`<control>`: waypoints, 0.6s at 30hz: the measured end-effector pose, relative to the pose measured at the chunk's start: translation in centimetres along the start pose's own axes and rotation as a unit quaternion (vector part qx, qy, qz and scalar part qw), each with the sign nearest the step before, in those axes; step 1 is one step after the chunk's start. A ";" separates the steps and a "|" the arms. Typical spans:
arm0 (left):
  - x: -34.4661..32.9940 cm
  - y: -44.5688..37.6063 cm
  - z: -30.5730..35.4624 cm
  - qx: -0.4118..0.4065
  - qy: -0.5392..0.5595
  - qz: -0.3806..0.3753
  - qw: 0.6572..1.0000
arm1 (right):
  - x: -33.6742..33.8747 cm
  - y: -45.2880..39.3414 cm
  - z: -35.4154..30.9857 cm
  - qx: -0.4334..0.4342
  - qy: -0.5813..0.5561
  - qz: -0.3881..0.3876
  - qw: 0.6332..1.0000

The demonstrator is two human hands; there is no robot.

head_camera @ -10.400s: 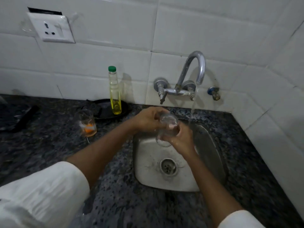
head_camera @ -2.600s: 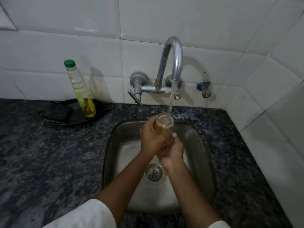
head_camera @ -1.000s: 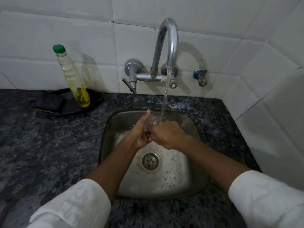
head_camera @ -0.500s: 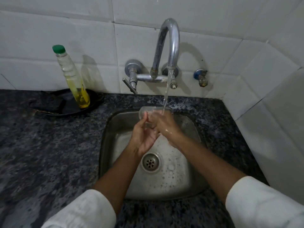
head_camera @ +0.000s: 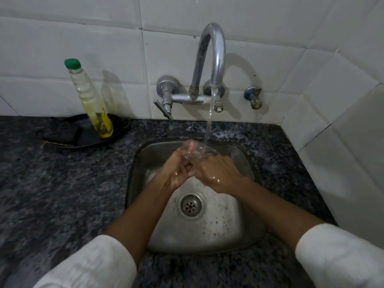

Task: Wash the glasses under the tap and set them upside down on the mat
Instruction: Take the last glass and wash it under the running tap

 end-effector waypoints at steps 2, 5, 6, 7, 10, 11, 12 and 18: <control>0.3 0.0 -0.5 0.045 -0.077 0.036 0.995 | -0.3 0.2 0.5 -0.024 0.013 -0.017 0.999; -0.4 0.4 -1.4 0.003 0.058 -0.053 0.997 | 0.6 -1.2 -0.8 -0.206 -0.425 0.243 0.847; -0.6 0.5 -1.7 -0.020 0.114 -0.088 0.989 | 0.7 -1.6 -1.2 -0.245 -0.533 0.303 0.751; -0.5 0.4 -1.6 -0.038 0.140 -0.100 0.984 | 1.0 -1.4 -1.6 -0.234 -0.543 0.319 0.741; -0.7 0.4 -0.1 -0.013 0.031 -0.018 0.999 | 0.6 -0.3 -1.0 -0.062 -0.080 0.052 0.994; -0.4 0.3 0.0 0.012 -0.032 0.029 0.999 | 0.3 0.1 -0.2 -0.027 0.034 -0.025 0.999; -0.2 0.3 -0.1 0.036 -0.061 0.045 0.996 | 0.1 0.2 0.4 -0.003 0.081 -0.066 0.995; -0.9 -0.2 -1.5 -0.029 0.173 -0.087 0.981 | 0.2 -1.4 -1.4 -0.239 -0.543 0.308 0.743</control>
Point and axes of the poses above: each hand's wrist, its own y-axis away from the middle knuckle, its own x-axis out of the back of the hand, z = x × y, the point moved 2 cm from there along -y, towards the middle knuckle, and after that the axes turned 14 degrees about x, right-handed, at the moved point
